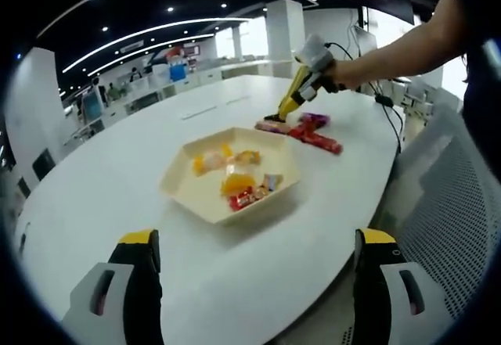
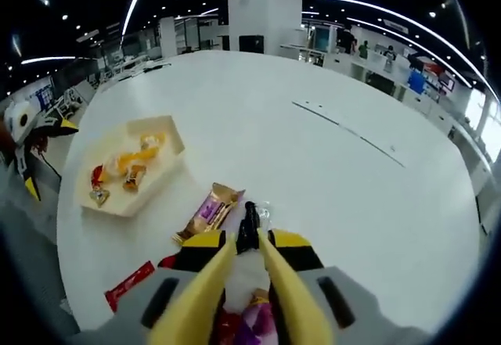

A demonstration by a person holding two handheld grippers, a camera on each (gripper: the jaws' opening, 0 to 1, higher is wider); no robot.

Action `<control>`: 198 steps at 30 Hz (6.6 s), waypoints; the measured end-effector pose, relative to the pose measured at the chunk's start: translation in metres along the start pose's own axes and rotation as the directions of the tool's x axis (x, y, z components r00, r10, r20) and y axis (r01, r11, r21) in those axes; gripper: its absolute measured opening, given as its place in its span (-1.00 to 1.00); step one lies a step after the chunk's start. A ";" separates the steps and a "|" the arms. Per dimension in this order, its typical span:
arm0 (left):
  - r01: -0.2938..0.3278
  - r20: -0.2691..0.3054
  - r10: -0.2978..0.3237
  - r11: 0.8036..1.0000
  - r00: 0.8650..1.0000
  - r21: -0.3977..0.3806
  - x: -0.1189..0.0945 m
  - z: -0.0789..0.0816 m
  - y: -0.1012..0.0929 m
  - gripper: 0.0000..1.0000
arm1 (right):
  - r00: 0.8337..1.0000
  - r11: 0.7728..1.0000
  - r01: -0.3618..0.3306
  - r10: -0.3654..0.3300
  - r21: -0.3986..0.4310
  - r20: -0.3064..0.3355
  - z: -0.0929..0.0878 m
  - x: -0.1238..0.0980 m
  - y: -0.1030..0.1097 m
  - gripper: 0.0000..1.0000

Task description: Place the target food into the container with the food tongs after gripping and lifting it, then release it inside without dropping or visibly crushing the food.

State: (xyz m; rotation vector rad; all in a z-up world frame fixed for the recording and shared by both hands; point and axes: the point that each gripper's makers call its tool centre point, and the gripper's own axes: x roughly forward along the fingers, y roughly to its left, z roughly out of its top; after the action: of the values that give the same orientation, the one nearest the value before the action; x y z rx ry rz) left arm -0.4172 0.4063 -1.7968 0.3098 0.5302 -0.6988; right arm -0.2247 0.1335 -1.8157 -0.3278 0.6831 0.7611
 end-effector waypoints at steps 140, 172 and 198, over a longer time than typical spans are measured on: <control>0.015 0.019 -0.016 1.000 1.000 0.018 -0.001 0.004 -0.003 0.99 | 0.994 0.999 0.008 -0.012 0.044 0.111 0.031 -0.006 0.040 -0.45; 0.005 0.004 -0.005 1.000 1.000 0.002 0.000 0.001 0.000 0.98 | 1.000 0.999 0.013 -0.012 0.042 -0.018 0.002 0.028 0.030 -0.43; -0.001 0.015 0.001 1.000 1.000 -0.013 -0.001 0.003 0.002 0.99 | 0.998 0.999 -0.022 0.024 0.040 -0.049 0.014 0.026 0.031 -0.55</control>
State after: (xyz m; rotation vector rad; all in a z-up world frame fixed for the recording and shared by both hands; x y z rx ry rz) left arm -0.4157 0.4067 -1.7937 0.2925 0.5206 -0.6956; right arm -0.2274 0.1753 -1.8239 -0.3043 0.7491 0.7626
